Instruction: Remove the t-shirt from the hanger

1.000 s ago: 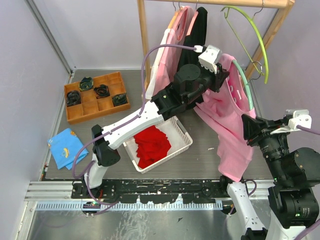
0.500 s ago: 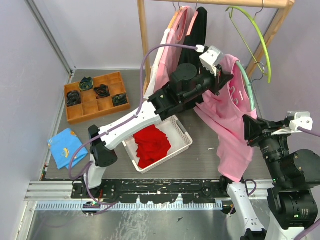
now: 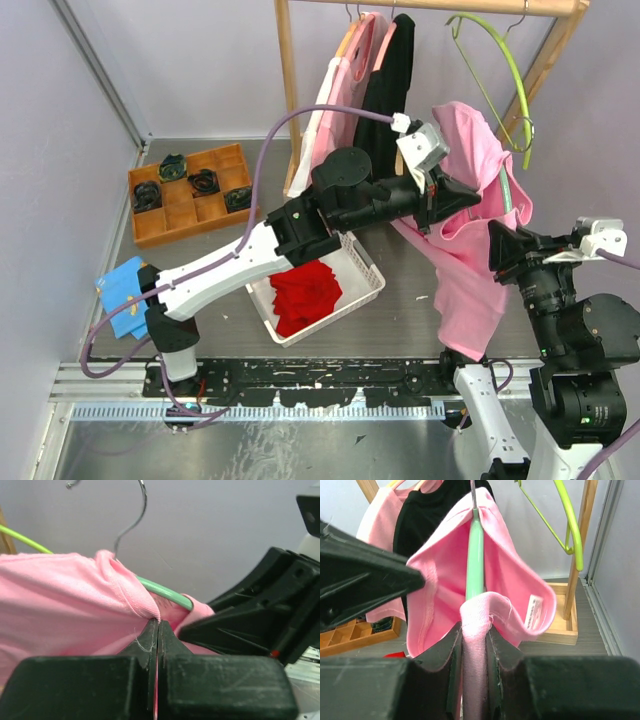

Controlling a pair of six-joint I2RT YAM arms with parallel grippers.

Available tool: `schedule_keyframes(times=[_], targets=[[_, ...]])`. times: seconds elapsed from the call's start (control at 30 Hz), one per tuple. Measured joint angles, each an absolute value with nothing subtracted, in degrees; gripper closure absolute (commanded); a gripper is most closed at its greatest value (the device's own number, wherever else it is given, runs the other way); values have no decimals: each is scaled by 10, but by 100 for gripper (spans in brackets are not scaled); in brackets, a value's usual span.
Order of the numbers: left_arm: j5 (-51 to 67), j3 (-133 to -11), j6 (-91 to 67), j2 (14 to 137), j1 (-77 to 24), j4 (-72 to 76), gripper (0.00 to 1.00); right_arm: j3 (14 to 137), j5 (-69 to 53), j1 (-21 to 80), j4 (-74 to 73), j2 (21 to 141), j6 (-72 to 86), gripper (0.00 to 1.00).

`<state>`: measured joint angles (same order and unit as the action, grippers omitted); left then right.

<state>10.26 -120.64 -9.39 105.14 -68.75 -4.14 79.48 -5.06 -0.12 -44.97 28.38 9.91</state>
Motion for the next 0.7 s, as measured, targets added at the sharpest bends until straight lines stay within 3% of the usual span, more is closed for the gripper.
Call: schedule_keyframes(times=[0.03,0.1,0.13,0.23,0.47,0.7], targets=[[105,-1201,-91,1046,-692,-41,90,795,-51,-1,-447,284,99,99],[101,-1187,-88,1034,-697,-43,53,795,-51,-1,-442,284,99,100],[93,-1183,-88,1029,-698,-46,41,795,-50,-1,-441,284,99,99],[60,-1171,-76,1017,-698,-56,16,795,-46,-1,-442,284,99,99],[14,-1114,-32,977,-698,-27,1,795,-49,-1,-442,285,99,99],[18,-1101,24,972,-698,43,2,784,-77,-1,-439,281,103,100]])
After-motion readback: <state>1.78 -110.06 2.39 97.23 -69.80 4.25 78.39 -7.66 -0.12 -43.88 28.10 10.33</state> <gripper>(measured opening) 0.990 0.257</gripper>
